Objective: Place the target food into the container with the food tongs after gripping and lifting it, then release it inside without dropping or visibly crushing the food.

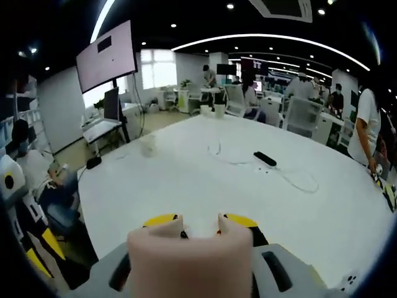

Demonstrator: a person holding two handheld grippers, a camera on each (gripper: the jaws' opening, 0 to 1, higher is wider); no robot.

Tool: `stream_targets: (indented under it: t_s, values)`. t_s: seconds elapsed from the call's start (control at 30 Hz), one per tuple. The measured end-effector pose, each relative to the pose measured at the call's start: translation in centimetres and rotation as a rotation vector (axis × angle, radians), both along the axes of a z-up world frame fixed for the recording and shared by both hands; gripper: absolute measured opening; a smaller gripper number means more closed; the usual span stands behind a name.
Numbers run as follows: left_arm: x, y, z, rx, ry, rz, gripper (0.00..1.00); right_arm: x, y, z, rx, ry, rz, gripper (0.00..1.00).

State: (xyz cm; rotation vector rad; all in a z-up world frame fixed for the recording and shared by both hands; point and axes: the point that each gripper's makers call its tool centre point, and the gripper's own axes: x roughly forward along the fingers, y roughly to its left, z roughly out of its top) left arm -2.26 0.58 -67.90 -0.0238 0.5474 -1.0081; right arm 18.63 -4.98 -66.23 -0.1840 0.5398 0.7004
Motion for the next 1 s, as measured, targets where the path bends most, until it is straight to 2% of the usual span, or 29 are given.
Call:
stream_targets:
  t_s: [0.27,0.5,0.77,1.0]
  values:
    - [0.5,0.4,0.0,0.011,-0.002,-0.011,0.25,0.2,-0.4,-0.6,0.004,0.019,-0.021,0.29]
    - [0.0,1.2,-0.7,0.021,0.018,-0.002,0.25,0.3,-0.8,-1.5,-0.006,0.042,-0.029,0.29]
    - [0.4,1.2,-0.4,0.012,0.017,0.016,0.25,0.4,-0.5,-2.5,-0.011,0.064,-0.028,0.29]
    - [0.2,1.9,-0.9,0.021,0.032,0.036,0.25,0.8,-0.2,-2.9,-0.011,0.071,-0.025,0.29]
